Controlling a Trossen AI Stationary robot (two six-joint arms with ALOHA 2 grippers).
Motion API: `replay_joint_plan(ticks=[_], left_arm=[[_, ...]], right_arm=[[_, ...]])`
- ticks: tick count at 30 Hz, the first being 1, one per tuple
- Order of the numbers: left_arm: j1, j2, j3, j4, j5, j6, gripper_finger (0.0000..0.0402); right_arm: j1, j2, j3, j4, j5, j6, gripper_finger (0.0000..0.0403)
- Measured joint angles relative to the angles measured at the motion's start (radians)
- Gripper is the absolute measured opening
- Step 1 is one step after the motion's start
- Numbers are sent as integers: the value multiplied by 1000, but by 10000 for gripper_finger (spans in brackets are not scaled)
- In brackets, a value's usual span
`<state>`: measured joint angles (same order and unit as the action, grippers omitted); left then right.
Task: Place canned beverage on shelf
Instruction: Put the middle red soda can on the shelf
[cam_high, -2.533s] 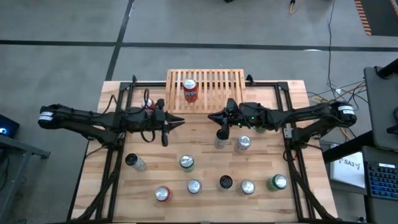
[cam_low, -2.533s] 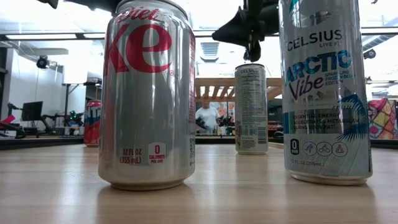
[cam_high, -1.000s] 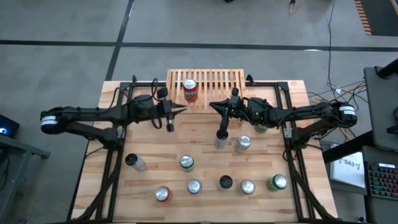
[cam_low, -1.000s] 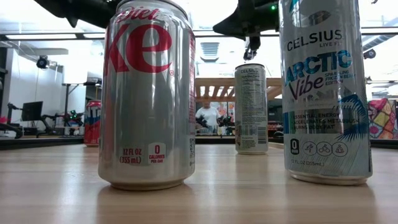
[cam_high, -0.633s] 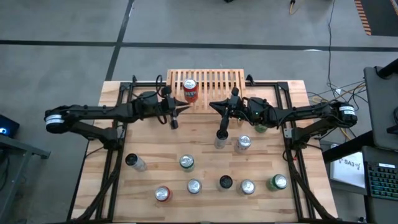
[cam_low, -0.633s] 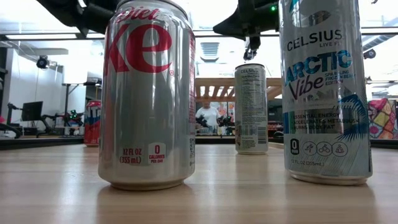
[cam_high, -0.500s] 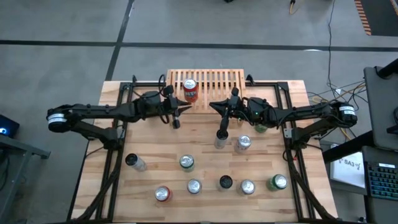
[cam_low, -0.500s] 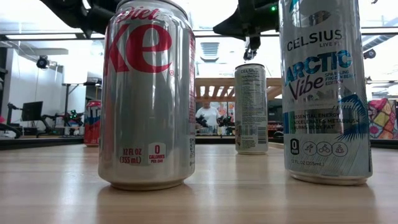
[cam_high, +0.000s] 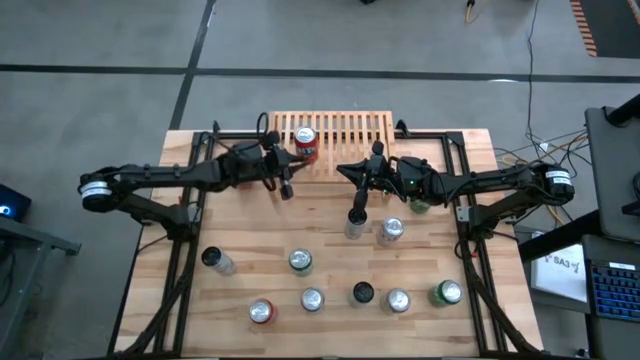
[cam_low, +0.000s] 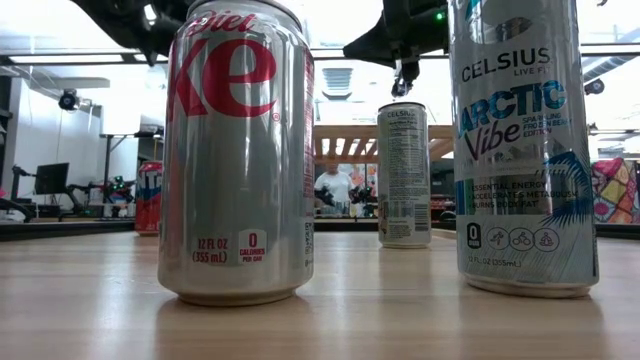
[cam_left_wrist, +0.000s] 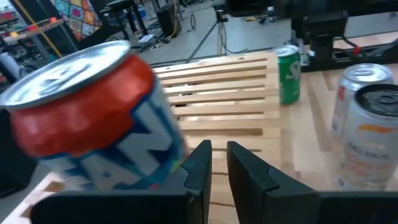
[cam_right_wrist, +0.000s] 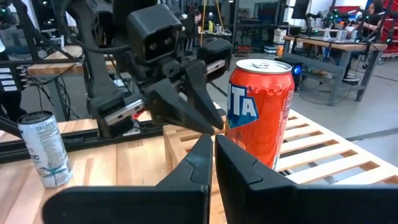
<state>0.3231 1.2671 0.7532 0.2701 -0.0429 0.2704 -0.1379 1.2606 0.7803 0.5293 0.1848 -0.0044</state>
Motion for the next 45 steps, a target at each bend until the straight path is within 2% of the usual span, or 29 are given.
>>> replay_joint_plan(ticks=[36,45], left_arm=[[108,3,-2,29,7,-3,35],[110,75,-2,80,8,-22,35]], right_arm=[[0,0,0,2,1,-50,9],[0,0,0,5,1,-67,9]])
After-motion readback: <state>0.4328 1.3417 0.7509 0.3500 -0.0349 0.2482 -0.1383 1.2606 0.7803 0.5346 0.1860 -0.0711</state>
